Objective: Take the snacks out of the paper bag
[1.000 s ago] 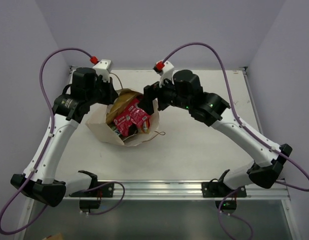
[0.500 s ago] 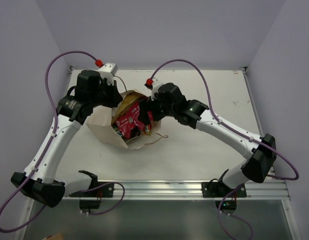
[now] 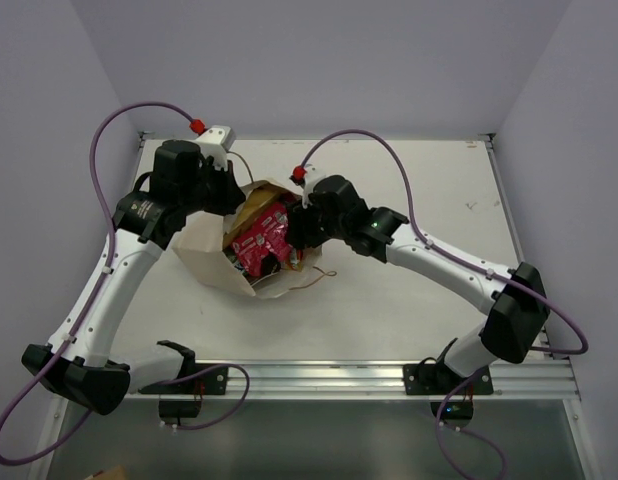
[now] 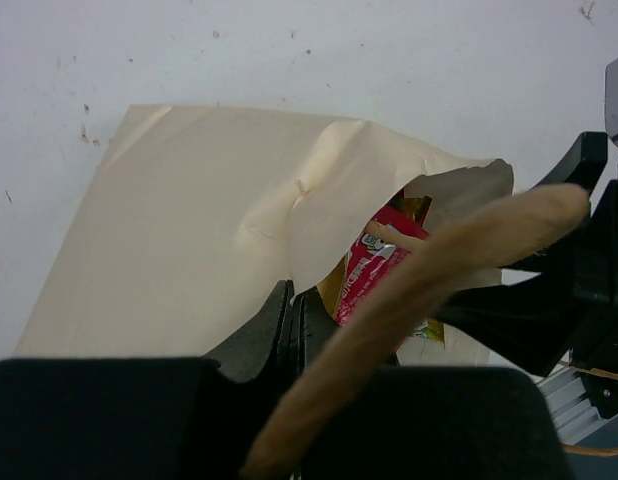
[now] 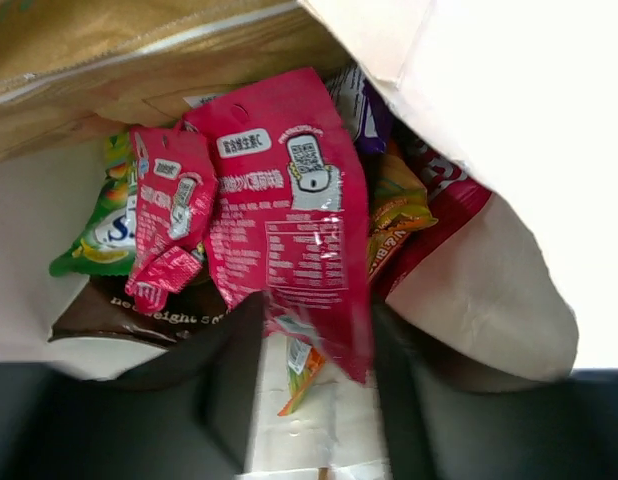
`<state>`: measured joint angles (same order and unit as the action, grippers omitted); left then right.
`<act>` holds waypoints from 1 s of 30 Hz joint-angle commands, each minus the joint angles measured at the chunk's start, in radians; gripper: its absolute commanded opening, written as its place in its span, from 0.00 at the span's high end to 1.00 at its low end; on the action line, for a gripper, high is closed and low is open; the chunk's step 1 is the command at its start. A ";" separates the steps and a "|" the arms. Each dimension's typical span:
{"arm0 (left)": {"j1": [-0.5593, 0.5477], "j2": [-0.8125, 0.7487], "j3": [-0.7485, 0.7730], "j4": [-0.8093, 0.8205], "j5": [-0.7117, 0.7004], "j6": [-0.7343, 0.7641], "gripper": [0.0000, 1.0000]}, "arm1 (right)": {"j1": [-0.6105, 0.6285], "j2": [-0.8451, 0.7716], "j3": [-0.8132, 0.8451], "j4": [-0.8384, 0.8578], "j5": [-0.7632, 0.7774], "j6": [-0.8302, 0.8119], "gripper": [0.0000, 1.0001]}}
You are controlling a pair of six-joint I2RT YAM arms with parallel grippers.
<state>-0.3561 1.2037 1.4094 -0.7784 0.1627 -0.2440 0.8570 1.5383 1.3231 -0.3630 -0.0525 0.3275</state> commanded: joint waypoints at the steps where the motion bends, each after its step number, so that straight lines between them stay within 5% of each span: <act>1: -0.003 -0.009 0.008 0.065 -0.023 -0.005 1.00 | -0.003 -0.026 0.004 0.058 -0.012 -0.001 0.58; 3: -0.003 -0.004 0.013 0.064 -0.037 0.008 1.00 | -0.003 -0.038 0.007 0.047 -0.010 -0.004 0.79; 7: -0.003 0.007 0.013 0.065 -0.074 0.026 1.00 | -0.003 -0.121 -0.001 0.030 0.003 -0.010 1.00; 15: -0.003 0.010 0.003 0.082 -0.081 0.048 1.00 | -0.029 -0.383 -0.062 -0.013 0.075 -0.016 1.00; 20: -0.003 0.011 -0.010 0.085 -0.077 0.049 1.00 | -0.264 -0.491 -0.160 -0.036 0.066 0.053 1.00; 24: -0.003 0.008 -0.006 0.076 -0.080 0.055 1.00 | -0.508 -0.396 -0.228 0.004 0.011 0.090 1.00; 30: -0.003 0.000 -0.009 0.080 -0.084 0.057 1.00 | -0.616 -0.053 -0.213 0.197 -0.134 0.090 1.00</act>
<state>-0.3561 1.2118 1.4090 -0.7628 0.1055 -0.2142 0.2699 1.3499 1.1065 -0.2722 -0.0826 0.3973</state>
